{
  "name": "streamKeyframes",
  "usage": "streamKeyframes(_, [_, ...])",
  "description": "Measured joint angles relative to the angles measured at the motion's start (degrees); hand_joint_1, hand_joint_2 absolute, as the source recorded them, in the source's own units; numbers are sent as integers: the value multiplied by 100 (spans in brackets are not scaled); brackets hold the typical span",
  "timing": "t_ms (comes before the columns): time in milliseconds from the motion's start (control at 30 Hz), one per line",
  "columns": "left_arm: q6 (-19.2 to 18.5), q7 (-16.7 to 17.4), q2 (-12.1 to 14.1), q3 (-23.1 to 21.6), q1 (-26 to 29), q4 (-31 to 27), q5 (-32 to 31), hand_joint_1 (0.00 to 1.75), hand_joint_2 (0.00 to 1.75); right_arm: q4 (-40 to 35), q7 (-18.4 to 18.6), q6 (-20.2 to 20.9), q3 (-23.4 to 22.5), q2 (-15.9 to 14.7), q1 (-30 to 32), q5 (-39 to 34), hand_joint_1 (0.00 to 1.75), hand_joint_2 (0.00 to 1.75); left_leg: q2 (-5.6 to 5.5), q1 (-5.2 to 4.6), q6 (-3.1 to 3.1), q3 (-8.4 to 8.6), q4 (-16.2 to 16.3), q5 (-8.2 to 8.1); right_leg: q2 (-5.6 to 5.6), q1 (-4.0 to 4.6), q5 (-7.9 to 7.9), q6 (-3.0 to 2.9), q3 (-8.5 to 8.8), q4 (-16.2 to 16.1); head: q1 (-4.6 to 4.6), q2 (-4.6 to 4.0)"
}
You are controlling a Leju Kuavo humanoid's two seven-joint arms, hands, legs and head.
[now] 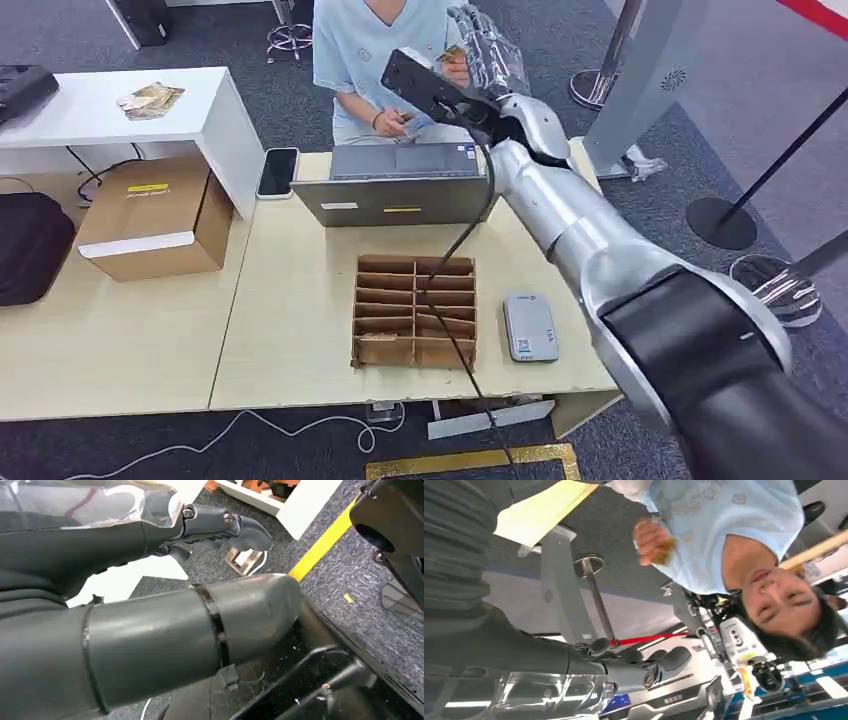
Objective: Pass the card to the sensor for recognition and then transmit it.
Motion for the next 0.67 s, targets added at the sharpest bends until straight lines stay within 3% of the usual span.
streamKeyframes(100, [0,131,-2,0,-11,0,-52,0,0,-151,-640,109,-140,-190,47,-255,0,175,-1,0,0,1,3,0,-3,0,0,0,-1,-1,-2,0])
streamKeyframes(233, [0,-9,-4,0,-15,0,-133,0,0,-576,-1624,384,-413,-533,366,-858,0,175,-2,0,0,4,5,-1,-4,0,0,0,1,-5,0,0])
streamKeyframes(333, [13,-37,-2,0,-16,-2,-269,0,0,-1648,-2409,1474,-799,-946,1186,-2286,0,175,-8,4,3,16,5,-4,-9,5,-1,2,20,-16,0,0])
streamKeyframes(433, [146,-89,-2,-2,-16,-4,-358,0,0,-2833,-2742,2114,-1178,-1352,2227,-3505,0,175,-26,3,6,11,6,-6,-23,5,-3,4,17,-19,2,0])
streamKeyframes(500, [319,-151,0,-15,-19,-4,-459,0,0,-3549,-2950,2804,-1424,-1601,2947,-4387,0,175,-28,3,11,9,5,-11,-26,5,-4,5,20,-23,-2,0])
streamKeyframes(667, [902,-179,-4,-183,-62,-4,-906,0,0,-5223,-3509,3678,-2056,-1910,4764,-5226,0,175,-19,3,16,5,2,-27,-21,6,-9,5,16,-25,-2,0])
